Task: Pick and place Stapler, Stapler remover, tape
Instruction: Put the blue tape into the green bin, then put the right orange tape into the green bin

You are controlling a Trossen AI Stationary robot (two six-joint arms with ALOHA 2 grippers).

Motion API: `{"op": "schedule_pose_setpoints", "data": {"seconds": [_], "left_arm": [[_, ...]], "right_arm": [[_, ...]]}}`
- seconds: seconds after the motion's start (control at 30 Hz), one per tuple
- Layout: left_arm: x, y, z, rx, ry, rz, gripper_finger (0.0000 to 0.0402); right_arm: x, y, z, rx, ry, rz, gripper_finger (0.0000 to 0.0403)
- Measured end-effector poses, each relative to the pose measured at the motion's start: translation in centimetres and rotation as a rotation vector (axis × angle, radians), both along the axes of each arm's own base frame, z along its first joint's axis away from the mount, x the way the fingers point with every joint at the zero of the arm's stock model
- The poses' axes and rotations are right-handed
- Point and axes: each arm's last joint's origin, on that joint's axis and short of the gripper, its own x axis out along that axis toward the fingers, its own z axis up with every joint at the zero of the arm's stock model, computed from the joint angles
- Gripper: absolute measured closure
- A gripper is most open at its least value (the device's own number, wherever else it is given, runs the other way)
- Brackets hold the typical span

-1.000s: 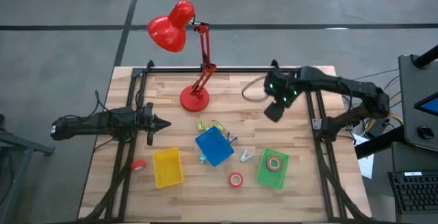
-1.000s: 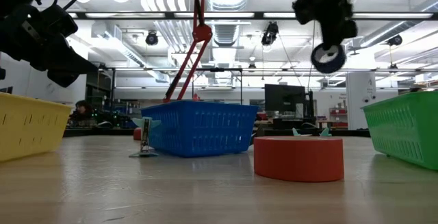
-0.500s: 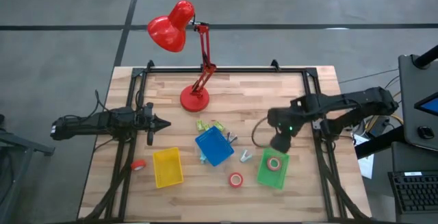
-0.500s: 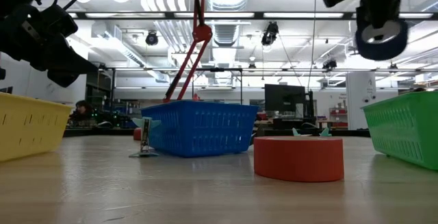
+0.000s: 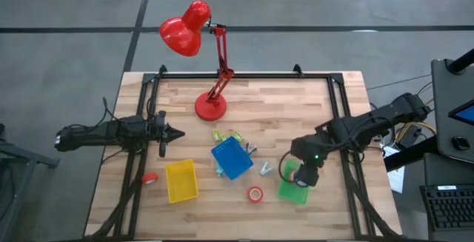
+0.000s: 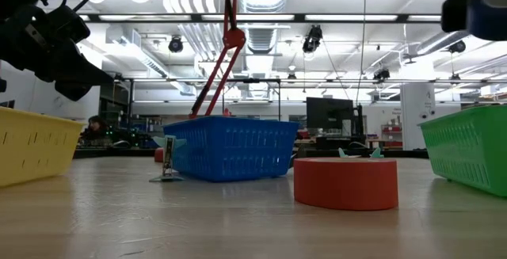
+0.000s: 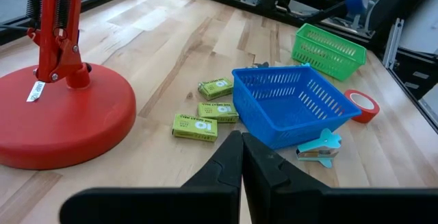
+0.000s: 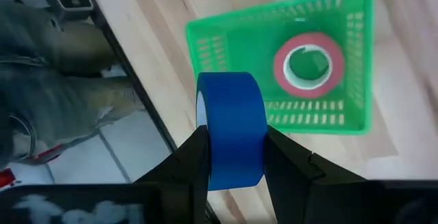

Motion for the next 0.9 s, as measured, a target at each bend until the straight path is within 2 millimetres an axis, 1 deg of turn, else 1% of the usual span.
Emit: {"op": "schedule_pose_setpoints", "data": {"seconds": [0.27,0.43,0.53,0.67,0.9], "left_arm": [[0.0,0.0,0.0,0.0,0.0,0.0,0.0394],[0.0,0.0,0.0,0.0,0.0,0.0,0.0394],[0.0,0.0,0.0,0.0,0.0,0.0,0.0394],[0.0,0.0,0.0,0.0,0.0,0.0,0.0394],[0.0,0.0,0.0,0.0,0.0,0.0,0.0394]], "right_arm": [[-0.1,0.2,-3.5,0.055,0.028,-0.04,0.0296],[-0.2,0.2,-4.8,0.078,0.033,-0.049,0.0295],[-0.1,0.3,-5.4,0.12,0.026,-0.042,0.0287],[-0.1,0.3,-5.9,0.125,0.019,-0.055,0.0266],[0.0,0.1,-5.9,0.043,-0.007,-0.101,0.0223]]}}
